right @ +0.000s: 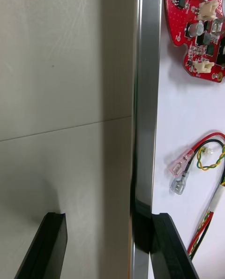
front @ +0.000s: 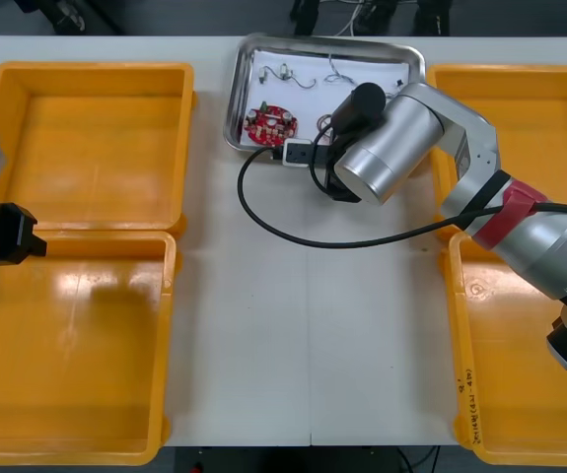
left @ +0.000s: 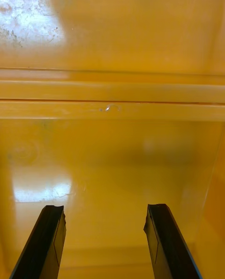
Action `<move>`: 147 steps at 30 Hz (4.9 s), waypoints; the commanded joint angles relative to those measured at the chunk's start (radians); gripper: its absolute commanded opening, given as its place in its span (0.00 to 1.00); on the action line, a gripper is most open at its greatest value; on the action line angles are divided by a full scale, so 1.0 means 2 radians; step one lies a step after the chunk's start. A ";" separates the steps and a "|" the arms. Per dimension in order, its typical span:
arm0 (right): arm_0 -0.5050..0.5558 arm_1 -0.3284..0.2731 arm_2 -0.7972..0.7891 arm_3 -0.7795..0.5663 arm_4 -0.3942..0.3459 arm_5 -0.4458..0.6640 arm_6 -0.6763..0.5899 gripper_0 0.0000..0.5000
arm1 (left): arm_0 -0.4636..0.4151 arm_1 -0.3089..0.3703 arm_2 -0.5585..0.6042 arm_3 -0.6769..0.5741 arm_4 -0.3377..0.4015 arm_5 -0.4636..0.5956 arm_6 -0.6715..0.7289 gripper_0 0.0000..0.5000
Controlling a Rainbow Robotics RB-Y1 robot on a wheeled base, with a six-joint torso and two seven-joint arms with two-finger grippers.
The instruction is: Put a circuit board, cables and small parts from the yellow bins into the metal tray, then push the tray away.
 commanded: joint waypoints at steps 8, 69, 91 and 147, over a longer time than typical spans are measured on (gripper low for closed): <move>-0.026 0.004 -0.050 -0.045 -0.021 0.078 0.023 1.00 | 0.005 0.010 0.014 -0.015 0.004 0.003 -0.047 1.00; 0.205 -0.135 -0.360 -0.496 -0.162 0.410 -0.429 1.00 | 0.005 0.010 0.014 -0.015 0.004 0.003 -0.047 1.00; 0.275 -0.178 -0.523 -0.405 -0.231 0.410 -0.460 1.00 | 0.005 0.010 0.014 -0.015 0.004 0.003 -0.047 1.00; 0.376 -0.178 -0.526 -0.342 -0.161 0.393 -0.385 1.00 | 0.005 0.010 0.014 -0.015 0.004 0.003 -0.047 1.00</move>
